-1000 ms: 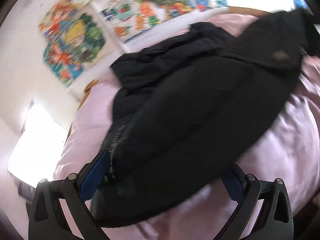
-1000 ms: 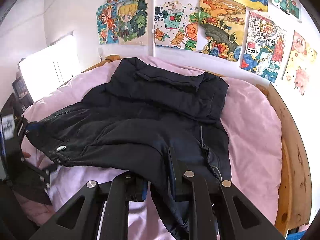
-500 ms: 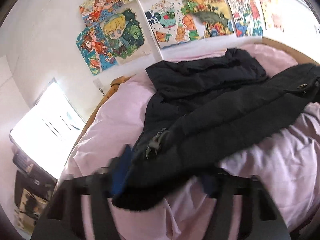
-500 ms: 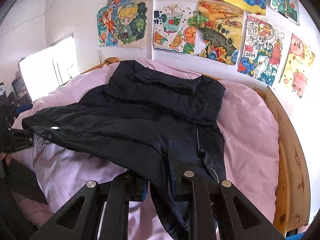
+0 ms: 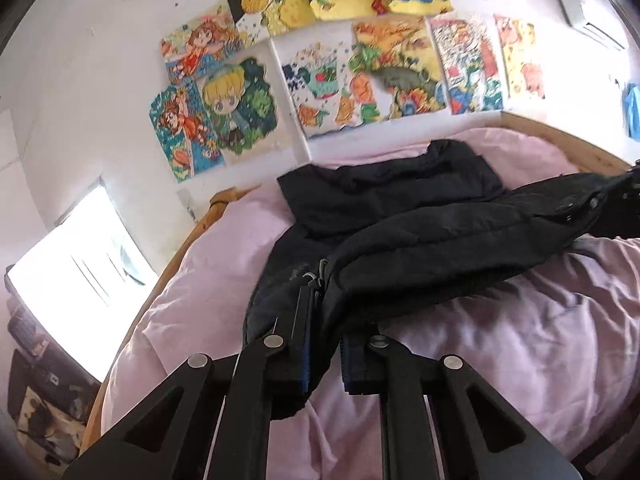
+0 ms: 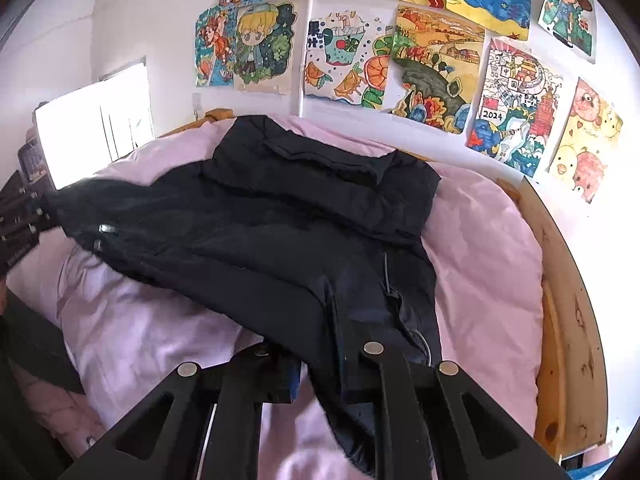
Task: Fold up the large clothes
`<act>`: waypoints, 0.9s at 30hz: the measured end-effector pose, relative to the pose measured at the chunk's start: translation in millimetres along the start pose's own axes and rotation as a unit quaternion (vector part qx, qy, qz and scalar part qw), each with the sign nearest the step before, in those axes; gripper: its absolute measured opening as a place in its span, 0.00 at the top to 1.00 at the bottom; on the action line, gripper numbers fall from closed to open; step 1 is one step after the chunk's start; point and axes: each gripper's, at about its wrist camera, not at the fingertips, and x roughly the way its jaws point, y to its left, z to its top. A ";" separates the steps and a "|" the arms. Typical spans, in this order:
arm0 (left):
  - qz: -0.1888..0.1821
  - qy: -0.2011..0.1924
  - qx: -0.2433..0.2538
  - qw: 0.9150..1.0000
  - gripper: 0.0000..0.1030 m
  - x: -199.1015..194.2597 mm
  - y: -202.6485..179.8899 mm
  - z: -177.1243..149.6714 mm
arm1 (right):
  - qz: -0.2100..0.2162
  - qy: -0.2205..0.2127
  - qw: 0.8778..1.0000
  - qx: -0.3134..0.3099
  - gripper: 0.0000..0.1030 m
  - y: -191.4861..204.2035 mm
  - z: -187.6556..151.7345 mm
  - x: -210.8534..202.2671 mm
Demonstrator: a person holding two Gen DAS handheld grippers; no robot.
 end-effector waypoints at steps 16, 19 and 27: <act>-0.086 0.022 0.008 0.996 0.93 -102.2 -6.0 5.3 | 0.036 0.074 0.996 -0.041 0.90 9.1 -38.4 -91.6; -0.093 0.023 0.004 0.995 0.93 -94.4 0.0 13.8 | 0.031 0.070 0.996 -0.050 0.90 7.0 -32.6 -93.8; -0.104 0.012 -0.020 0.994 0.93 -75.0 19.2 63.9 | 0.008 0.020 0.999 -0.041 0.90 -11.4 12.2 -89.3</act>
